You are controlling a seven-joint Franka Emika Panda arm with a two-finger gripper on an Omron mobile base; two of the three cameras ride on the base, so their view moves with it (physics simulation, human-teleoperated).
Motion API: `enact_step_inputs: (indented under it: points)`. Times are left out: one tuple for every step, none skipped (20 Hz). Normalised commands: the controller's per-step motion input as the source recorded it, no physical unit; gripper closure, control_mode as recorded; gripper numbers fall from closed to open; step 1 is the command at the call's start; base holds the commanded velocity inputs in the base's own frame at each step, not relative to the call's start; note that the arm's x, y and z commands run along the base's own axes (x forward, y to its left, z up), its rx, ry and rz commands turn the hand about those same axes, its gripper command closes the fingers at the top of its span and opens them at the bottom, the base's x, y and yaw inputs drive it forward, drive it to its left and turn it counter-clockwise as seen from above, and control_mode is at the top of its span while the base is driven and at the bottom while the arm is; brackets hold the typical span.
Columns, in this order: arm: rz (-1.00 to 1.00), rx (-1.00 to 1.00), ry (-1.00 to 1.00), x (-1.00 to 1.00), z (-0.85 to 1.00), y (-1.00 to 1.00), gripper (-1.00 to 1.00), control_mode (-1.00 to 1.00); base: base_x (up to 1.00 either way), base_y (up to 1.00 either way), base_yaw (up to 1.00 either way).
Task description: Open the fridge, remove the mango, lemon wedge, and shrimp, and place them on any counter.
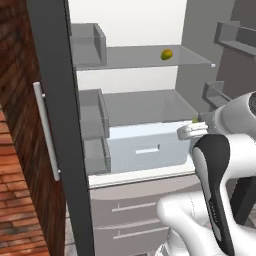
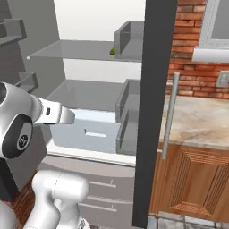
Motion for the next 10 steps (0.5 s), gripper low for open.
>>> enact_step_inputs:
  points:
    - [0.00,0.00,0.00,0.00,0.00,0.00,1.00,1.00,-0.81,-0.06,0.00]
    - [0.00,0.00,0.00,0.00,0.00,0.00,1.00,1.00,-0.69,0.00,0.00]
    - [0.00,0.00,0.00,0.00,0.00,0.00,1.00,1.00,-0.71,0.00,0.00]
    - [0.00,0.00,0.00,0.00,0.00,0.00,1.00,1.00,-0.78,0.00,-0.09]
    - [0.00,0.00,0.00,0.00,0.00,0.00,1.00,1.00,-0.34,-0.06,-0.32]
    - [0.00,0.00,0.00,0.00,0.00,0.00,1.00,1.00,-0.34,-0.29,-0.44]
    - [0.00,0.00,0.00,0.00,0.00,0.00,1.00,1.00,-0.19,-0.27,-0.57]
    - [0.00,0.00,0.00,0.00,0.00,0.00,1.00,1.00,-0.13,-0.16,-0.61]
    - [0.00,0.00,0.00,0.00,0.00,0.00,1.00,1.00,-0.16,-0.16,-0.60]
    - [0.00,0.00,0.00,0.00,0.00,0.00,1.00,1.00,-0.19,-0.19,-0.61]
